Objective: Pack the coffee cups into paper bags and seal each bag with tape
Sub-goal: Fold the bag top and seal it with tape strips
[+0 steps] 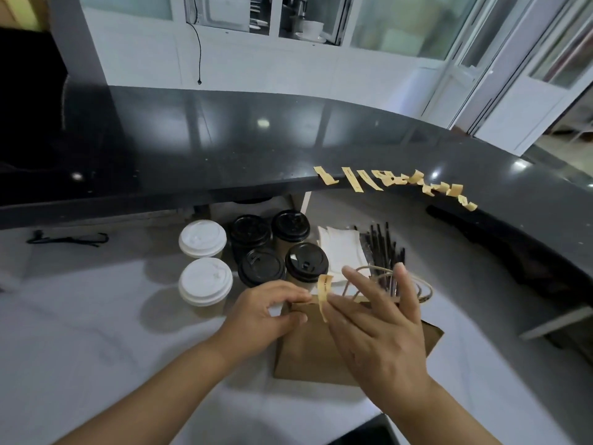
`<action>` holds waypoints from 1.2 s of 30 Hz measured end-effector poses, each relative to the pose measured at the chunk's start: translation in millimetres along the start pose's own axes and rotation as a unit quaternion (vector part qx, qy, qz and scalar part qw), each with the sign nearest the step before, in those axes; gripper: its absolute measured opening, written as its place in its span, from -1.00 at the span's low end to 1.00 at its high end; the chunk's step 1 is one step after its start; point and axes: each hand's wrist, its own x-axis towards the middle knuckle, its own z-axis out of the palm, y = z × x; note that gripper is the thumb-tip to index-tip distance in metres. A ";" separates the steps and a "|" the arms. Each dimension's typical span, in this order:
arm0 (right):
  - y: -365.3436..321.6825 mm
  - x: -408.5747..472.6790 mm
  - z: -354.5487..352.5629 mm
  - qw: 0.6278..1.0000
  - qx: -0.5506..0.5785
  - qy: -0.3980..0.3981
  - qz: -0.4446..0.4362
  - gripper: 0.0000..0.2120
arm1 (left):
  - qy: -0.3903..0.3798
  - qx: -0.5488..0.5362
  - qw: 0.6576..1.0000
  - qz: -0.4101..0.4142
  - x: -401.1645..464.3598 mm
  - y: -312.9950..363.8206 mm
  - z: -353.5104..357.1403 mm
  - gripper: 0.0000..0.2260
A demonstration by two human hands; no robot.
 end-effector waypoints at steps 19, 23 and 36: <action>6.7 -13.0 21.8 0.998 -0.008 -0.027 -0.054 -0.87 | -0.003 -0.013 1.000 -0.004 0.6 1.0 -0.4 -0.68; 7.9 -10.8 20.3 0.998 -0.014 -0.020 -0.054 -0.80 | -0.004 -0.011 1.000 -0.009 1.6 0.1 -1.2 -0.70; 6.8 -8.0 24.1 0.998 -0.014 -0.036 -0.044 -0.89 | 0.001 0.015 1.000 -0.004 1.6 1.1 -1.6 -0.69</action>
